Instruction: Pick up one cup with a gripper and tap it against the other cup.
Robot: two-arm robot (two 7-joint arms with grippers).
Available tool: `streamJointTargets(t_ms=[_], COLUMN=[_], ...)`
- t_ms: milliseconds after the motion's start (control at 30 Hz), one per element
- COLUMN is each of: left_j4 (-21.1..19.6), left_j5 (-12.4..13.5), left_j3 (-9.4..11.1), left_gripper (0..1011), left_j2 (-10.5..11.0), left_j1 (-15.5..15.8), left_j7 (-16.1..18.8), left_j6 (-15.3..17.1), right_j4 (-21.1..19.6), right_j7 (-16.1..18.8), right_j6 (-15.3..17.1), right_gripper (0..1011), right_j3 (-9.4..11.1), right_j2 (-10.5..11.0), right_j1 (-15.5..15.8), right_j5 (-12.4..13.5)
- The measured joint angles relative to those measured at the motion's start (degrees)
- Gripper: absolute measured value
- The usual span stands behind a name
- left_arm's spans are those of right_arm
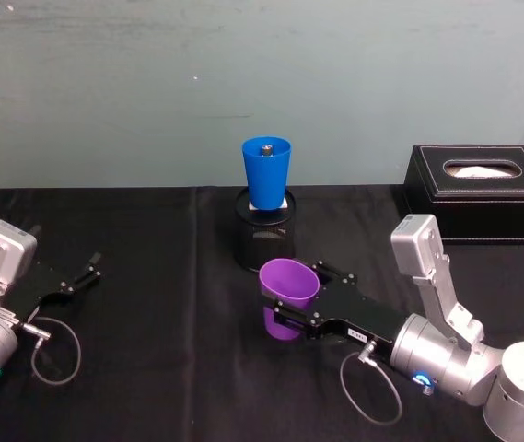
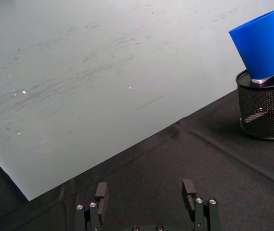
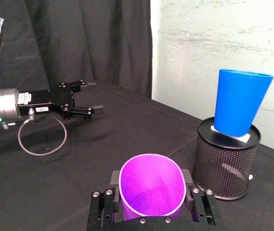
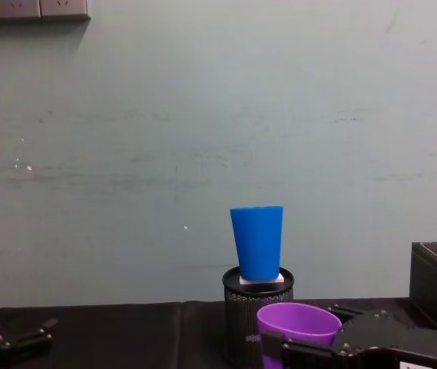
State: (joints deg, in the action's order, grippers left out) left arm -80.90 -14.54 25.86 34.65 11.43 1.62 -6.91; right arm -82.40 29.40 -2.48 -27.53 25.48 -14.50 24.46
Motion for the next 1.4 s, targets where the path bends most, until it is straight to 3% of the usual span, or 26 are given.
streamJointTargets(t_ms=[733, 1400], left_j4=[0.0, 0.0], left_j5=[0.0, 0.0], left_j3=[0.0, 0.0], left_gripper=[1000, 1000], left_j2=[0.0, 0.0], left_j1=[0.0, 0.0], left_j7=[0.0, 0.0], left_j6=[0.0, 0.0], right_j4=[3.32, 4.59], right_j7=[-0.05, 0.22], right_j6=[-2.55, -3.2], right_gripper=[733, 732], right_j3=[1.58, 2.5], right_j2=[-2.14, -3.2], right_j1=[1.46, 1.96], right_j5=[-2.57, -3.25])
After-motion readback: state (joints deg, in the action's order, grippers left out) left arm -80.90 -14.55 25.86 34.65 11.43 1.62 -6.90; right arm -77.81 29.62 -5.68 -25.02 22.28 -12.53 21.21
